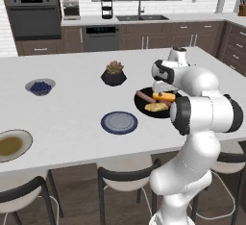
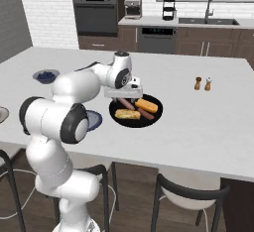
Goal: Place one bun and one sausage from the bowl on each plate.
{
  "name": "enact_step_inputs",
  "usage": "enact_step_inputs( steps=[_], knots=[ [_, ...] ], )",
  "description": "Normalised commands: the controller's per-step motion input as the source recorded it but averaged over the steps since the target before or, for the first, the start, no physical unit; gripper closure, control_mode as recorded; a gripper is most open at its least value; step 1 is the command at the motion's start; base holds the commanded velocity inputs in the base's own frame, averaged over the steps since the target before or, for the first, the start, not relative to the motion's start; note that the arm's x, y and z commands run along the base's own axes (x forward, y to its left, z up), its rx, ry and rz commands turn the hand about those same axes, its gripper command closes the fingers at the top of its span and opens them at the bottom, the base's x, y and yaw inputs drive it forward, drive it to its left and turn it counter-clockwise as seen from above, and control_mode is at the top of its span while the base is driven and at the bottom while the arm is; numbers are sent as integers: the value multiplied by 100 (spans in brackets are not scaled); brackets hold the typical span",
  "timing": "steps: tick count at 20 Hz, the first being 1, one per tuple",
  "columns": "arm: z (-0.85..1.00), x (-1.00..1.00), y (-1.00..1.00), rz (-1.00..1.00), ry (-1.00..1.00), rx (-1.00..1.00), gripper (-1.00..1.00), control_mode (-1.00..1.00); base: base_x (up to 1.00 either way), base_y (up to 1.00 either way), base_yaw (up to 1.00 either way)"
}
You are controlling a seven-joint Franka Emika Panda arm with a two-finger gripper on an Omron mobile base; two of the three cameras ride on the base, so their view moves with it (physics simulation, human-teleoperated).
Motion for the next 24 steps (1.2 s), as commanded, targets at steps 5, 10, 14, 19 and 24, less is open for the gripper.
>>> enact_step_inputs(
  steps=[5,10,14,19,24],
  knots=[
    [-60,59,-10,10,4,-3,-100,-100,0,0,0],
    [-3,32,-8,18,1,-10,-100,-100,0,0,0],
    [-34,38,-26,20,0,0,-100,-100,0,0,0],
    [-30,62,-20,21,0,0,-100,-100,0,0,0],
    [-45,54,-23,16,0,0,-100,-100,0,0,0]
  ],
)
